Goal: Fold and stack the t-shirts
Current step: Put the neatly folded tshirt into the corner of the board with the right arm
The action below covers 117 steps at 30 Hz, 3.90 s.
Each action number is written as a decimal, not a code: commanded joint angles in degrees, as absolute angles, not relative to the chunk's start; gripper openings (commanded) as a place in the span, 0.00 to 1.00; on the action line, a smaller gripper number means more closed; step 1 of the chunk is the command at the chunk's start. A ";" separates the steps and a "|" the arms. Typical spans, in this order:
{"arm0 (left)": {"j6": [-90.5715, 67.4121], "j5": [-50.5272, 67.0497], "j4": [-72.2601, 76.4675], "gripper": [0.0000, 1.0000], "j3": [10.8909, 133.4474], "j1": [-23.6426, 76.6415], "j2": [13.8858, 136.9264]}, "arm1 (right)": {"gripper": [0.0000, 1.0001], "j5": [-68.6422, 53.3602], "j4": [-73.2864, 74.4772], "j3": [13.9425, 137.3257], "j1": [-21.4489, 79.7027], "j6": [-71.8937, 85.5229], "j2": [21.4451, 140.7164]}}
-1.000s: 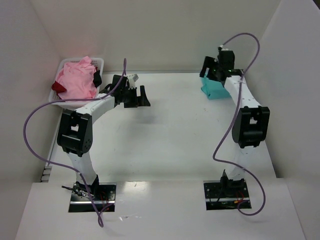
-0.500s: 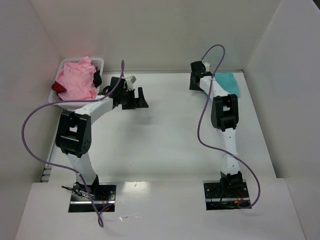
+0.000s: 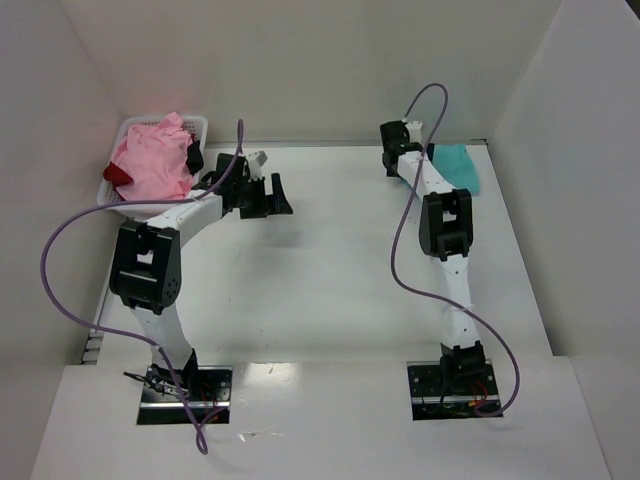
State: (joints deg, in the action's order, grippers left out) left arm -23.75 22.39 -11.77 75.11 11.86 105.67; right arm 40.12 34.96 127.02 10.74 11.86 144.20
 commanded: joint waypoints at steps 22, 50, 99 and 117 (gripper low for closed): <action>-21.45 24.61 -15.64 1.00 80.85 10.28 108.72 | 0.93 52.56 40.60 143.08 7.74 12.22 158.28; -21.45 25.14 -17.31 1.00 85.08 10.28 111.36 | 0.99 41.04 34.55 134.38 -1.58 8.79 151.79; -23.73 25.14 -12.48 1.00 80.51 10.28 105.82 | 0.50 25.22 31.11 98.96 -14.77 21.79 121.28; -23.73 22.86 -13.53 1.00 78.84 10.28 104.24 | 0.17 34.09 29.88 100.80 -14.77 21.27 128.93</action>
